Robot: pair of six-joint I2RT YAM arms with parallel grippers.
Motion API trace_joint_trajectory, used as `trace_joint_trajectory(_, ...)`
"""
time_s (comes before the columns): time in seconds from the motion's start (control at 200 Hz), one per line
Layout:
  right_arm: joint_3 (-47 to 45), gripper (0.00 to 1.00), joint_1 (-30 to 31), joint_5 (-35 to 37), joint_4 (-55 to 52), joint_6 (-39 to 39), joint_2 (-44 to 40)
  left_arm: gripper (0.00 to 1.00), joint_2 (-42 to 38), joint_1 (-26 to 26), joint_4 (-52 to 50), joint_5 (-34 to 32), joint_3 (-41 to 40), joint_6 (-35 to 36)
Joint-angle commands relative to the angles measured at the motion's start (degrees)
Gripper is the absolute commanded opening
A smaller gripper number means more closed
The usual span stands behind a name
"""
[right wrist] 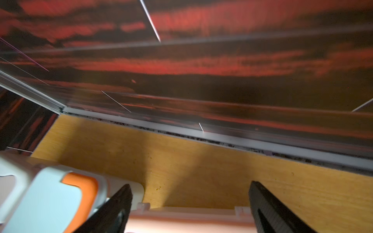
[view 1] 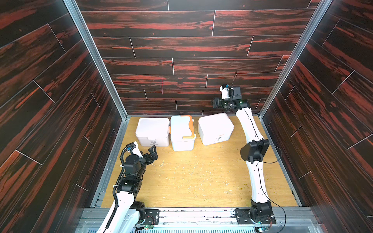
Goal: Open first aid kits and take out gauze
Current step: Move the first aid kit to the center of the board.
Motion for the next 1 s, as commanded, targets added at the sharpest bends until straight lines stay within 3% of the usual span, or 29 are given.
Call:
trace_joint_trajectory(0.0,-7.0,0.93,-0.2,1.0,0.1,-1.6,-0.4,1.00,-0.8,-0.1,1.2,1.2,-0.2,-0.1)
trace_joint_trajectory(0.165,0.1,0.90,0.2,3.5,-8.9,-3.0,3.4,1.00,-0.5,-0.1,1.6,2.5,-0.1,-0.1)
trace_joint_trajectory(0.316,-4.0,0.84,1.5,7.3,-14.2,-4.9,0.2,1.00,-0.3,-0.1,1.8,3.9,0.2,0.4)
trace_joint_trajectory(0.536,-27.8,0.81,3.4,10.4,-10.0,-3.2,-15.7,1.00,-0.8,-0.2,1.8,4.5,0.1,0.4)
trace_joint_trajectory(0.827,-59.8,0.82,3.7,4.5,-1.3,2.5,-39.0,1.00,-1.4,-0.1,2.1,5.2,-0.2,0.1)
trace_joint_trajectory(0.997,-68.9,0.88,3.7,1.1,1.9,3.7,-50.0,1.00,-1.5,-0.1,2.9,5.6,-0.6,-0.3)
